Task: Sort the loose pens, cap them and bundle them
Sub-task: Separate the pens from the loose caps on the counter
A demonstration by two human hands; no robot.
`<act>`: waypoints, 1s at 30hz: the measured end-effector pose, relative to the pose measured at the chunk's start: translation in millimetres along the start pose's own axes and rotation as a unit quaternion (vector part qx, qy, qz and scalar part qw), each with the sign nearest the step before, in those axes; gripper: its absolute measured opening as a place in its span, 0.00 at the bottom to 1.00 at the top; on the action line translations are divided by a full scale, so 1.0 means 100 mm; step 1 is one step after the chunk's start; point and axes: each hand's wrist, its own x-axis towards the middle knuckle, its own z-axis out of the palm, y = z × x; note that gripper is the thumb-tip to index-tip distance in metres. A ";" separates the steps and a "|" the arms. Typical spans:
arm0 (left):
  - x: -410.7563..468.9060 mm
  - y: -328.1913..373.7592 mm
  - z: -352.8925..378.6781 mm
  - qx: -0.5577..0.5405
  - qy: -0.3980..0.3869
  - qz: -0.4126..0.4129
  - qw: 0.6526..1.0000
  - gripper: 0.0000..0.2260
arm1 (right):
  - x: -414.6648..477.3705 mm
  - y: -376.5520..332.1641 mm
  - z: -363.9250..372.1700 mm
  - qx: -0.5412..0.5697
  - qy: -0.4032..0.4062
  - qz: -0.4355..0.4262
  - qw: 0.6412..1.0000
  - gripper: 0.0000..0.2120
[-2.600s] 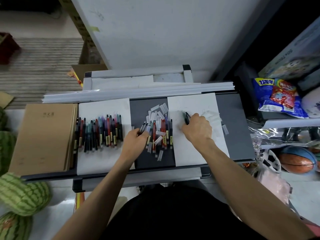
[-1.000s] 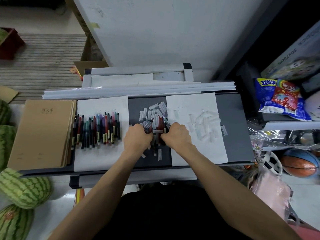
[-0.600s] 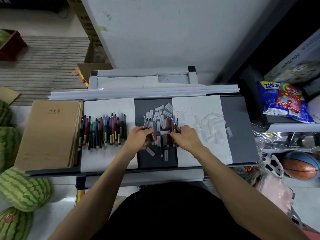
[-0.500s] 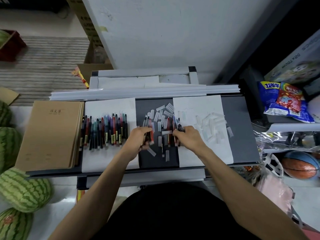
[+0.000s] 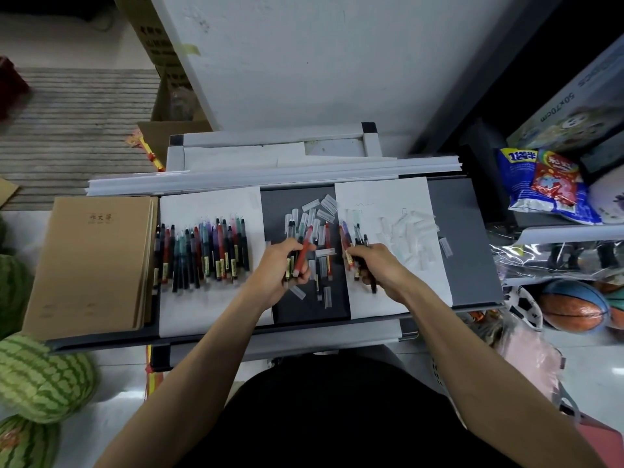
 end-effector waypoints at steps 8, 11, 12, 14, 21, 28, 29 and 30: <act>-0.02 0.03 0.05 -0.035 -0.047 0.005 0.998 0.10 | -0.11 0.14 -0.01 0.147 -0.049 -0.026 0.988 0.12; -0.01 0.02 0.10 -0.029 -0.035 0.015 0.999 0.11 | -0.15 0.11 -0.01 0.156 -0.035 -0.040 0.986 0.11; 0.00 0.01 0.12 -0.026 -0.029 0.018 0.999 0.11 | -0.15 0.10 -0.02 0.158 -0.032 -0.045 0.986 0.10; 0.02 -0.01 0.17 -0.025 -0.018 0.016 0.999 0.10 | -0.14 0.08 -0.03 0.171 -0.032 -0.058 0.983 0.10; 0.08 -0.04 0.42 -0.010 0.004 0.012 1.000 0.06 | -0.09 0.12 -0.14 0.141 -0.100 -0.095 0.980 0.12; 0.18 -0.16 0.63 0.029 0.074 0.062 0.995 0.17 | -0.10 0.05 -0.23 0.292 -0.133 -0.054 0.946 0.09; 0.20 -0.19 0.66 0.036 0.084 0.076 0.993 0.18 | -0.10 0.03 -0.26 0.313 -0.130 -0.056 0.939 0.08; 0.23 -0.22 0.70 0.046 0.093 0.088 0.991 0.18 | -0.09 0.02 -0.29 0.327 -0.125 -0.058 0.935 0.09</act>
